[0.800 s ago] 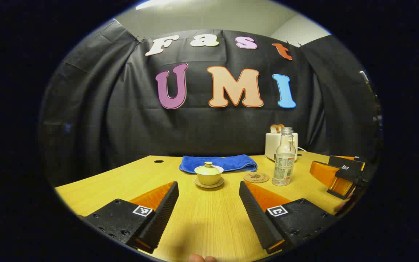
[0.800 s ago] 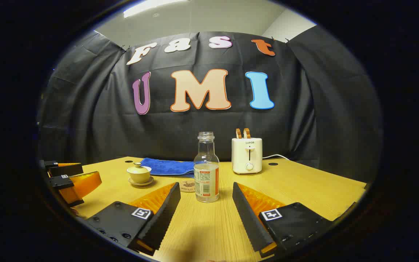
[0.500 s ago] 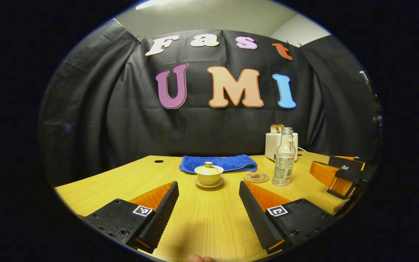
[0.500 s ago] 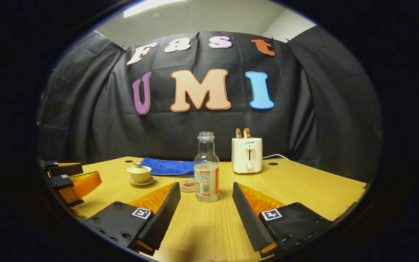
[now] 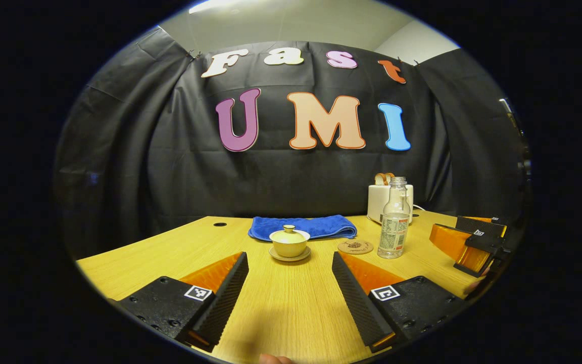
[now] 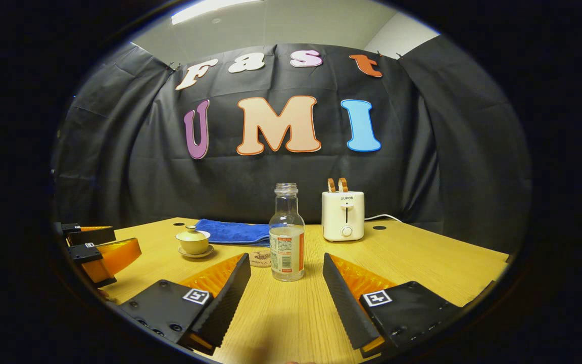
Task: Open the teacup lid with one hand, grasp the water bottle and pour water into the teacup with the other hand; after pouring, place the water bottle on the coaster and then close the teacup lid.
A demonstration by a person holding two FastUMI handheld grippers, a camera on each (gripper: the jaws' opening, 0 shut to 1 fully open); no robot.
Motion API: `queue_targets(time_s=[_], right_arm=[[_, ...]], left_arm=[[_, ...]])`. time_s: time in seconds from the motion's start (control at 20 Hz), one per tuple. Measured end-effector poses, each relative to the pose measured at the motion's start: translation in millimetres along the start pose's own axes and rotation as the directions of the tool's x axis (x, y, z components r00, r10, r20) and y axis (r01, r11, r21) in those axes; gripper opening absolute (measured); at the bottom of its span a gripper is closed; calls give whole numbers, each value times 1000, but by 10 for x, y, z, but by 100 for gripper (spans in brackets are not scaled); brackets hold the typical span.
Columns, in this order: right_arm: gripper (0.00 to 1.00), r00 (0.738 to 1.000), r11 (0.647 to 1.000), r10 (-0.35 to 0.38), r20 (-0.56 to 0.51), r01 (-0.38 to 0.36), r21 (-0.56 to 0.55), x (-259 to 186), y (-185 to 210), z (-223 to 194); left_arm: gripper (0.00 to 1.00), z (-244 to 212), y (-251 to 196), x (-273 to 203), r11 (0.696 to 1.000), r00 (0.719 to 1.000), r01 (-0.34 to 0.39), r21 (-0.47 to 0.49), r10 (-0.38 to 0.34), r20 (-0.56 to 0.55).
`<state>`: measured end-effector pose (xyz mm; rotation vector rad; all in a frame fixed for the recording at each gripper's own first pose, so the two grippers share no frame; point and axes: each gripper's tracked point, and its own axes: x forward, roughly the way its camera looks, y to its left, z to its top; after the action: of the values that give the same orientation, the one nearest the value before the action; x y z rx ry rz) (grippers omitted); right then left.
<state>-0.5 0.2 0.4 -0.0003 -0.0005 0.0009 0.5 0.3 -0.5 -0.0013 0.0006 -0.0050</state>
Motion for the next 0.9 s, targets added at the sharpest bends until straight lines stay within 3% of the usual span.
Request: queue_targets(time_s=[0.4,0.6,0.9], right_arm=[[93,1000,1000,1,1,-1,-1,8,4,1],[93,1000,1000,5,1,-5,-1,3,6,3],[93,1000,1000,10,1,-10,-1,9,14,2]], left_arm=[[98,8,19,3,1000,1000,-9,1,9,4],[98,-5,209,-9,993,993,-120,3,120,-4],[98,-3,38,267,1000,1000,-20,3,20,7]])
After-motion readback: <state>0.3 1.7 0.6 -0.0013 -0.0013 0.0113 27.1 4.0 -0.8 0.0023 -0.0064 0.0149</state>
